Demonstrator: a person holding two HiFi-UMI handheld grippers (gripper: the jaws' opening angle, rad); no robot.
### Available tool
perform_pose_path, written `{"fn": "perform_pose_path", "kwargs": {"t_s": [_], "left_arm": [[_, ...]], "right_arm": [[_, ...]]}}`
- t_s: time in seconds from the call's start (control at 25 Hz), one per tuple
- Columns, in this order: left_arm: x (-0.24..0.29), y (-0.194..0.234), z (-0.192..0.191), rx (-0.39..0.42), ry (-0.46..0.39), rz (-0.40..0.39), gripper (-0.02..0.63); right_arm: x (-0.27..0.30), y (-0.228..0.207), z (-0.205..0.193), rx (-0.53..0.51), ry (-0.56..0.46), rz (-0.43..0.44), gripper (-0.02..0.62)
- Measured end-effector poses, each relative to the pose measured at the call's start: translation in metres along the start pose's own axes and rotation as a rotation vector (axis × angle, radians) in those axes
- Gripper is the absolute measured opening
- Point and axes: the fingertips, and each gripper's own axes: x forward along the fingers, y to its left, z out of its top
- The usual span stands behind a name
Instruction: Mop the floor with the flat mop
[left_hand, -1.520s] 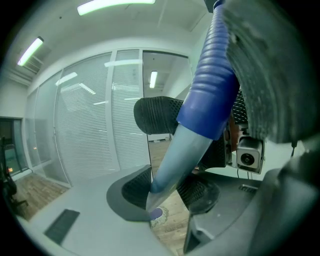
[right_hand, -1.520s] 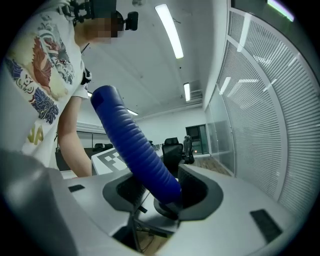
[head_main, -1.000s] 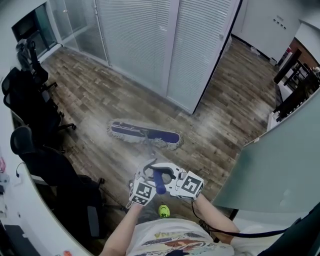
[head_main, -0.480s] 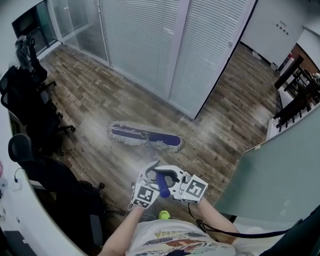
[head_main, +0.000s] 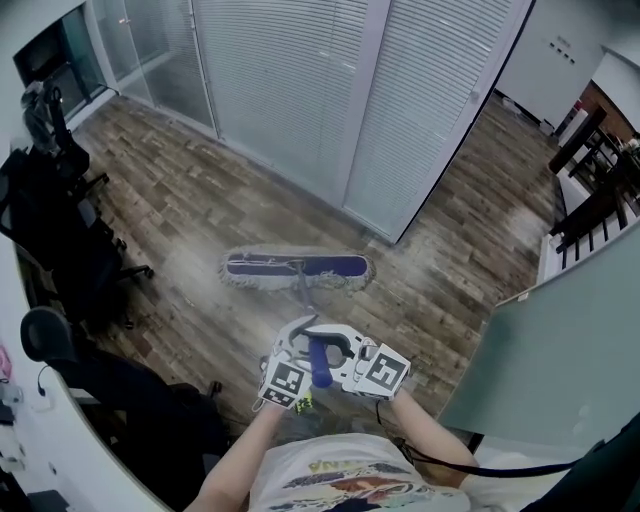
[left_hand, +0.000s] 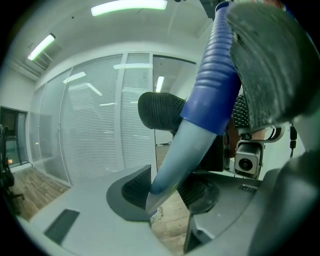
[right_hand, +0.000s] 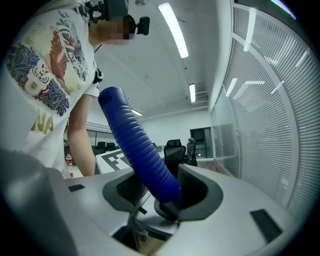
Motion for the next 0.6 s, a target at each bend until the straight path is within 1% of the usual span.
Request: {"fn": "perform_pose_path", "kwargs": {"t_s": [0.12, 0.28, 0.44, 0.6], "left_arm": [[0.01, 0.018, -0.002, 0.013, 0.003, -0.013, 0.127], [0.022, 0.039, -0.002, 0.013, 0.006, -0.009, 0.127], [0.045, 0.07, 0.003, 0.016, 0.002, -0.011, 0.126], [0.079, 0.099, 0.008, 0.029, 0.017, -0.019, 0.127]], "right_arm": [[0.011, -0.019, -0.003, -0.009, -0.003, -0.004, 0.189], [0.02, -0.04, -0.006, 0.004, 0.006, -0.004, 0.189], [0.031, -0.077, 0.0, -0.018, -0.031, -0.011, 0.189], [0.034, -0.122, 0.0, -0.024, -0.042, -0.005, 0.189]]}}
